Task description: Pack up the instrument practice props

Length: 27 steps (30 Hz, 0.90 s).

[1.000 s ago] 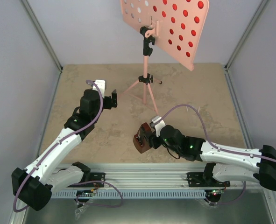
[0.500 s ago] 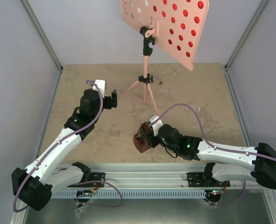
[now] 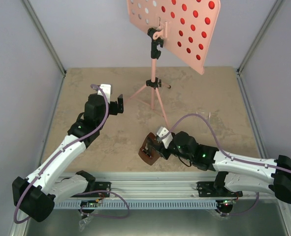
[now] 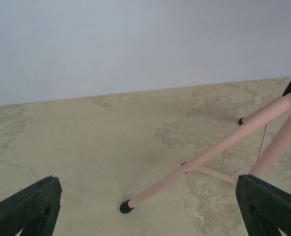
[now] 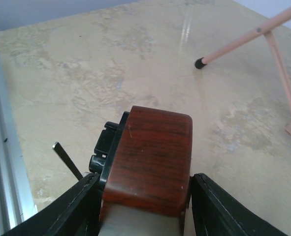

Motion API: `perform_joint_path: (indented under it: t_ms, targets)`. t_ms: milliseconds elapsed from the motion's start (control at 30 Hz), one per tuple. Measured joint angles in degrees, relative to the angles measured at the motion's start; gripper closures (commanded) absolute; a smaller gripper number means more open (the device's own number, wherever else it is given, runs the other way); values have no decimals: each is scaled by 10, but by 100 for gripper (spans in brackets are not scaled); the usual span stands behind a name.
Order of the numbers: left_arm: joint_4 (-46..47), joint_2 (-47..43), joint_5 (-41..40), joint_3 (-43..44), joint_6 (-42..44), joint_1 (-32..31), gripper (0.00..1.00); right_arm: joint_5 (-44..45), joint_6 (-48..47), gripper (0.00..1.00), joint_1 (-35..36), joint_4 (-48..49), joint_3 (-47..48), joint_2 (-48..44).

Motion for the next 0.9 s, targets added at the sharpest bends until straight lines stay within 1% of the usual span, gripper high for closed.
perform_joint_path:
  t_ms: [100, 167, 267, 400, 500, 700, 900]
  targets:
    - [0, 0, 0, 0, 0, 0, 1, -22, -14, 47, 0, 2, -1, 0]
    - [0, 0, 0, 0, 0, 0, 1, -30, -19, 43, 0, 2, -1, 0]
    - [0, 0, 0, 0, 0, 0, 1, -32, -22, 30, 0, 0, -4, -11]
    - [0, 0, 0, 0, 0, 0, 0, -29, -15, 12, 0, -4, -16, -59]
    - [0, 0, 0, 0, 0, 0, 1, -27, -4, 3, -3, -1, -36, -107]
    - [0, 0, 0, 0, 1, 0, 0, -43, 25, 2, -6, 32, -99, -179]
    - [1, 0, 4, -1, 2, 0, 1, -46, 35, 3, 4, 81, -119, -186]
